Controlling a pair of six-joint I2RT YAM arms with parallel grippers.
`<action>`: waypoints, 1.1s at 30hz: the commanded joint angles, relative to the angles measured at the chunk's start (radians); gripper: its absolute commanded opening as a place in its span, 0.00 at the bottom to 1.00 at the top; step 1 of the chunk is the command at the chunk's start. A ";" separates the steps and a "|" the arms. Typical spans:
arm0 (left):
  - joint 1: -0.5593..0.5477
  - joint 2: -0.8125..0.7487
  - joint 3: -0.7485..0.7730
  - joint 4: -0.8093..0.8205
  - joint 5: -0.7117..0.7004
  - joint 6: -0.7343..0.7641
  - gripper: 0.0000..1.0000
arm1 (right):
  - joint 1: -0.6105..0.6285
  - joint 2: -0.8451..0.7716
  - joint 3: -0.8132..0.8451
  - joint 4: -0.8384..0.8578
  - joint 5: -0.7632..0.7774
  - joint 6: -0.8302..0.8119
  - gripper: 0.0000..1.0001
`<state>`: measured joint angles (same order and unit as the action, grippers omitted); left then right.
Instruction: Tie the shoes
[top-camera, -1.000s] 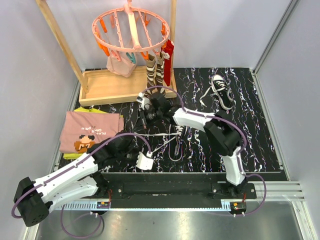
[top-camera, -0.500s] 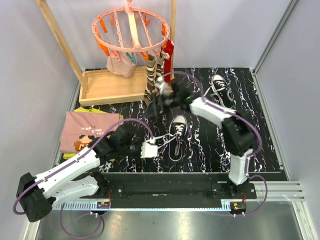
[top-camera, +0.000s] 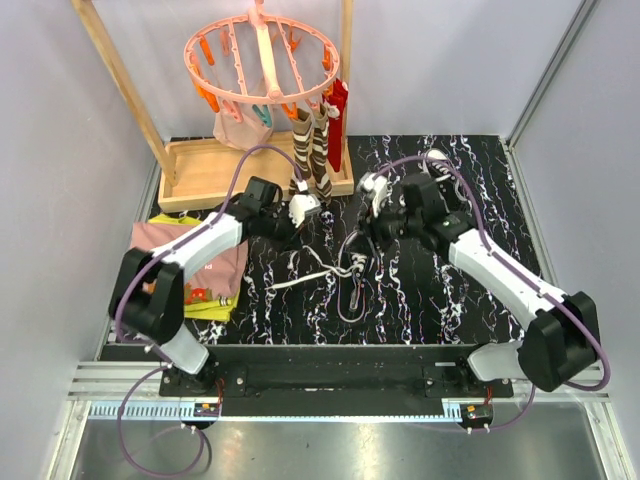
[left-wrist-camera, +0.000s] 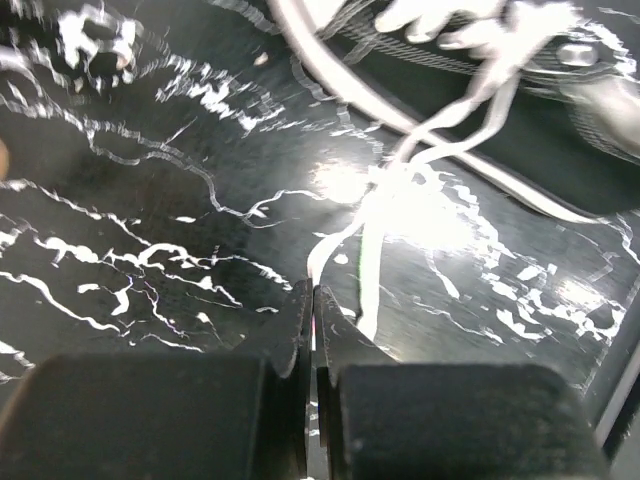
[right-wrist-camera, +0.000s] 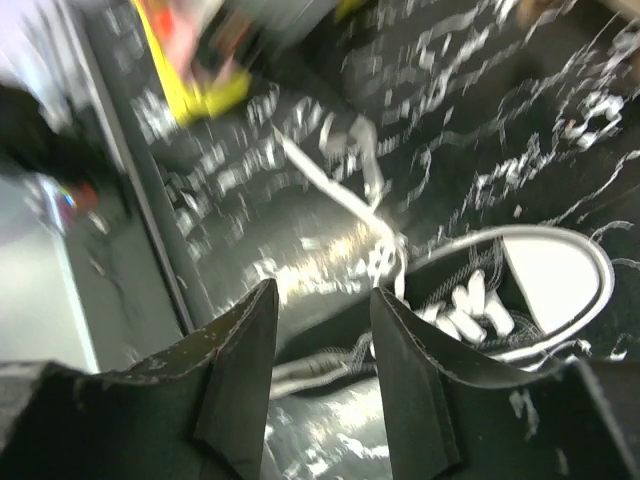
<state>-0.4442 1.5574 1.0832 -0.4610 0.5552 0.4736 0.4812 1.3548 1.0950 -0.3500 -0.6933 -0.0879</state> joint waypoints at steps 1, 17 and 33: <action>0.053 0.124 0.093 0.013 0.089 -0.065 0.00 | 0.144 -0.017 -0.076 0.000 0.125 -0.275 0.51; 0.110 0.336 0.202 -0.048 0.127 -0.171 0.02 | 0.418 0.421 0.000 0.425 0.276 -0.486 0.51; 0.122 0.375 0.224 -0.067 0.138 -0.193 0.02 | 0.419 0.624 0.078 0.485 0.232 -0.575 0.55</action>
<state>-0.3317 1.9202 1.2675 -0.5331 0.6540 0.3038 0.8932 1.9388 1.1294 0.0895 -0.4385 -0.6243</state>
